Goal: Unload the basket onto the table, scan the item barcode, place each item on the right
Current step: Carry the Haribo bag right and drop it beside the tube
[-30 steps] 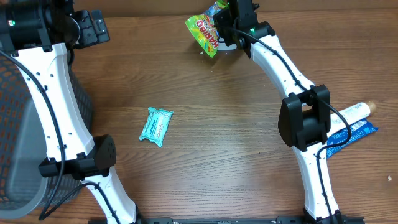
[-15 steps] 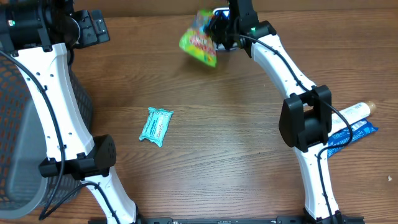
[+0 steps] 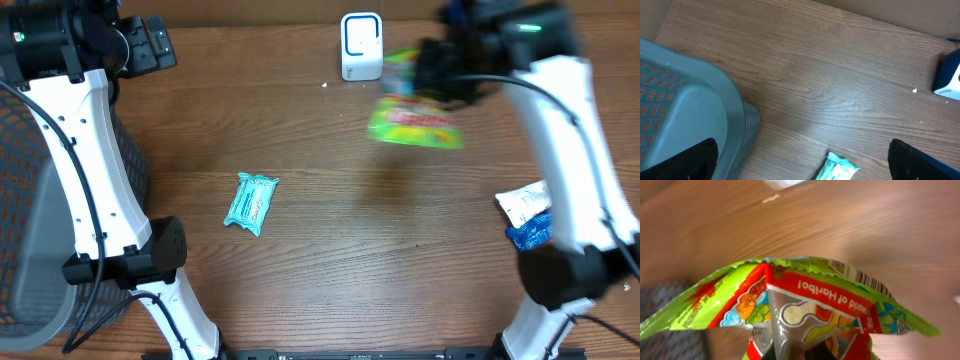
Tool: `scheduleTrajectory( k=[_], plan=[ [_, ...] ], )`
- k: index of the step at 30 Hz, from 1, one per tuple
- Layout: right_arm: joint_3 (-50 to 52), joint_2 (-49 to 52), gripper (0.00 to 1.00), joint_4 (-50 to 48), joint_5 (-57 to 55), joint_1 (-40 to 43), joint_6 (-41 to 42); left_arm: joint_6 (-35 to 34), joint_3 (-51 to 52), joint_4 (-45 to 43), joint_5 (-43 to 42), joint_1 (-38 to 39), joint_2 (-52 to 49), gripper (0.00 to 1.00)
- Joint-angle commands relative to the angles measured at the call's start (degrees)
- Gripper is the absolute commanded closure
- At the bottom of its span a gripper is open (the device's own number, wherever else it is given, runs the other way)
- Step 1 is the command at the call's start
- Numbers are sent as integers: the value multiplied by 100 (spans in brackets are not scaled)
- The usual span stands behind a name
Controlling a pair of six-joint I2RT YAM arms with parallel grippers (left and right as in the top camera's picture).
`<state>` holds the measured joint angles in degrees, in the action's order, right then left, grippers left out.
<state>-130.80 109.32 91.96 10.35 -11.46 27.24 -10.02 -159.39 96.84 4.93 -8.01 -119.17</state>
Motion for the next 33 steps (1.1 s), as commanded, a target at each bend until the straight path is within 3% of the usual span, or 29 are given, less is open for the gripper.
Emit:
scheduleTrajectory(
  k=[1,5,17,19,23,27,33],
  plan=[
    [-11,33,96,446,-1729,595,831,105,2,-4,-31,-17,-52,0],
    [538,46,96,203,-2212,1119,1204,105,2,-4,-31,-17,-52,0],
    [3936,85,96,-2452,-1816,2321,1473,105,2,-4,-31,-17,-52,0],
    [4221,87,59,-2745,-1779,2500,1453,105,2,-4,-31,-17,-52,0],
    [4223,83,12,-2789,-1777,2575,1250,105,2,-4,-31,-17,-52,0],
    [4116,83,0,-2809,-1488,2575,737,105,2,-4,-31,-15,-52,0],
    [3211,-79,0,-2452,468,2411,-643,105,2,-4,-31,-17,-52,0]
  ],
)
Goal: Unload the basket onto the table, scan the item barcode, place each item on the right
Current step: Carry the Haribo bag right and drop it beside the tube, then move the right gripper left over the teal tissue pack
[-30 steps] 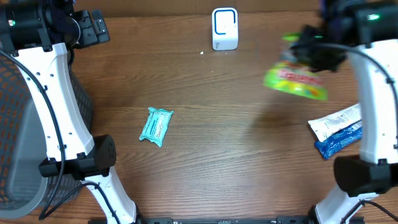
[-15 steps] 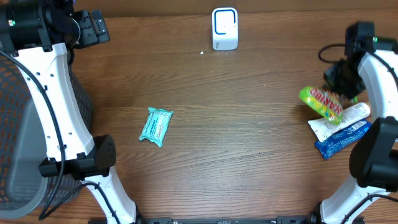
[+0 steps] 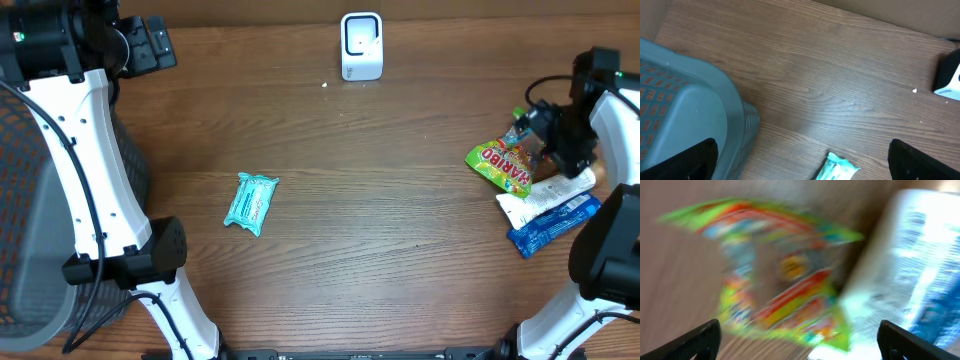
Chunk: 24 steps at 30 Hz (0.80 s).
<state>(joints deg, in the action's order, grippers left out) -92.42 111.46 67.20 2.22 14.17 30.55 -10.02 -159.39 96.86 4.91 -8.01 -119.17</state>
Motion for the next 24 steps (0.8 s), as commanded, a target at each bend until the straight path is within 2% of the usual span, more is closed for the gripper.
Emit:
scheduleTrajectory(
  k=[1,6,12,19,24],
  plan=[
    [-772,-337,0,46,1539,-232,-1139,105,2,-7,-28,-17,-52,0],
    [-1156,-411,0,-55,2332,-881,-1327,105,2,-7,-28,-17,-52,0],
    [-837,-374,0,-713,2402,-2208,-1250,105,2,-7,-28,-17,-52,0],
    [-352,199,0,-1956,2382,-3950,-122,105,2,-7,-28,-17,-52,0],
    [-352,798,0,-2472,2404,-4688,15,105,2,-7,-28,-17,-52,0]
  ],
)
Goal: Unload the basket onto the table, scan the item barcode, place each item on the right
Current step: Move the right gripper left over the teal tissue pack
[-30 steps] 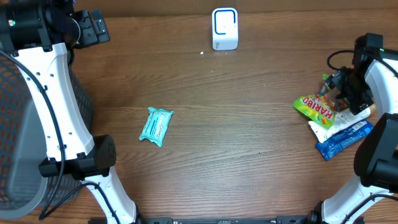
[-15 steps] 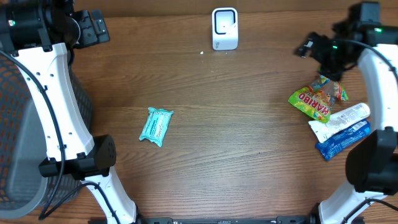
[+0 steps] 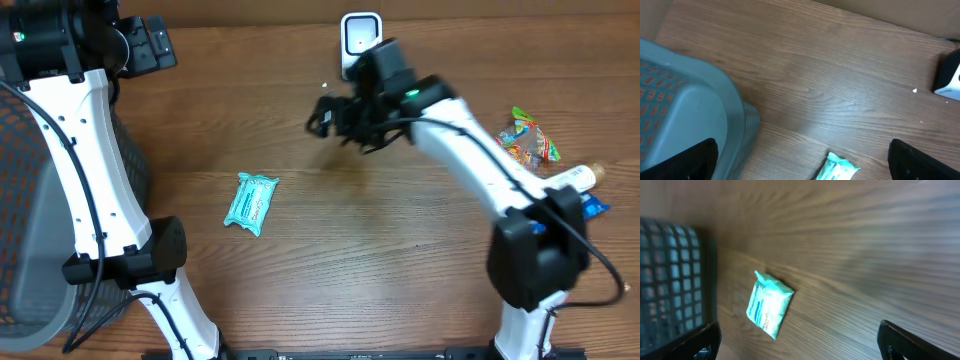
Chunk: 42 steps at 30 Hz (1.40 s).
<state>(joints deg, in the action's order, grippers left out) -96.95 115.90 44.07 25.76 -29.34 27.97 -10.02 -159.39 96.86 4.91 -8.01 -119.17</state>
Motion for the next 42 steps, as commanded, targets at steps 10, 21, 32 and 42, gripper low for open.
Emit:
scheduleTrajectory(
  k=[10,21,32,42],
  plan=[
    [101,1150,5,-1051,-13,-1228,-221,105,2,-7,-28,-17,-52,0],
    [101,1620,7,-1692,-431,-1646,-726,105,2,-7,-28,-17,-52,0],
    [101,1679,74,-1526,-710,-1624,-719,105,2,-7,-28,-17,-52,0],
    [31,1637,96,-1097,-684,-1539,-501,105,2,-7,-28,-17,-52,0]
  ],
)
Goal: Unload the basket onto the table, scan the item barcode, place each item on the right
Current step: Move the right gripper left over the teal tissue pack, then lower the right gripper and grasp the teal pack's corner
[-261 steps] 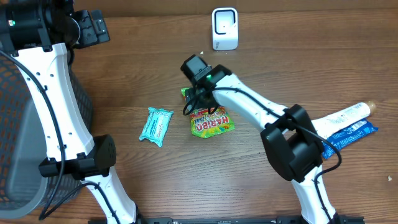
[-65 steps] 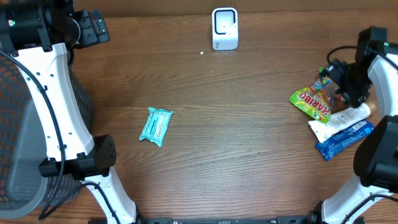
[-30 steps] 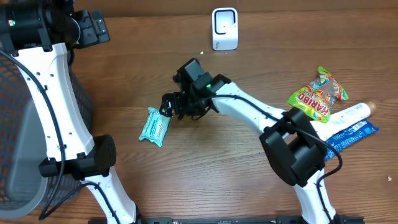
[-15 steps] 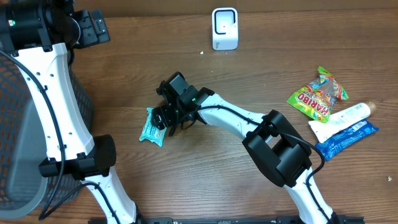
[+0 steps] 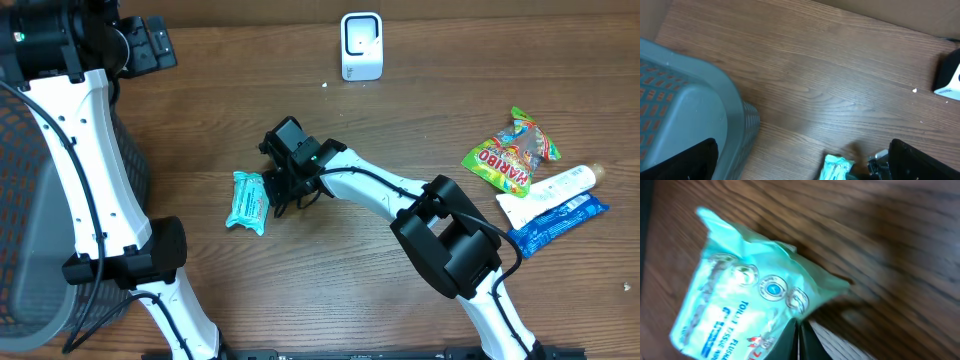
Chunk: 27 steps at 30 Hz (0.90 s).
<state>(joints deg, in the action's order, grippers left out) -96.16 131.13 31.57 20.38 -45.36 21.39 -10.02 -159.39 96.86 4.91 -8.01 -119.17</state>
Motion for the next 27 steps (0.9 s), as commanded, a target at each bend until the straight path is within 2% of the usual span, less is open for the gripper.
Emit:
scheduleTrajectory(
  k=[1,6,8,10,12,15,17,22,27],
  plan=[
    [-68,83,96,234,-151,94,232,105,2,-7,-28,-17,-52,0],
    [-68,-184,96,461,-389,177,236,105,2,-7,-28,-15,-52,0],
    [-70,-334,96,420,-310,160,-26,105,2,-7,-28,-17,-52,0],
    [-72,-492,79,293,7,101,-426,105,2,-7,-28,-17,-52,0],
    [-72,-627,33,79,409,22,-817,105,2,-7,-28,-17,-52,0],
    [-70,-662,1,-391,494,-155,-1307,105,2,-7,-28,-17,-52,0],
    [-66,-636,0,-629,315,-258,-1567,105,2,-7,-28,-17,-52,0],
    [-66,-372,0,-1346,-1233,-603,-1716,105,2,-7,-28,-17,-52,0],
    [-66,-116,0,-1672,-1672,-831,-1670,105,2,-7,-28,-17,-52,0]
  ],
)
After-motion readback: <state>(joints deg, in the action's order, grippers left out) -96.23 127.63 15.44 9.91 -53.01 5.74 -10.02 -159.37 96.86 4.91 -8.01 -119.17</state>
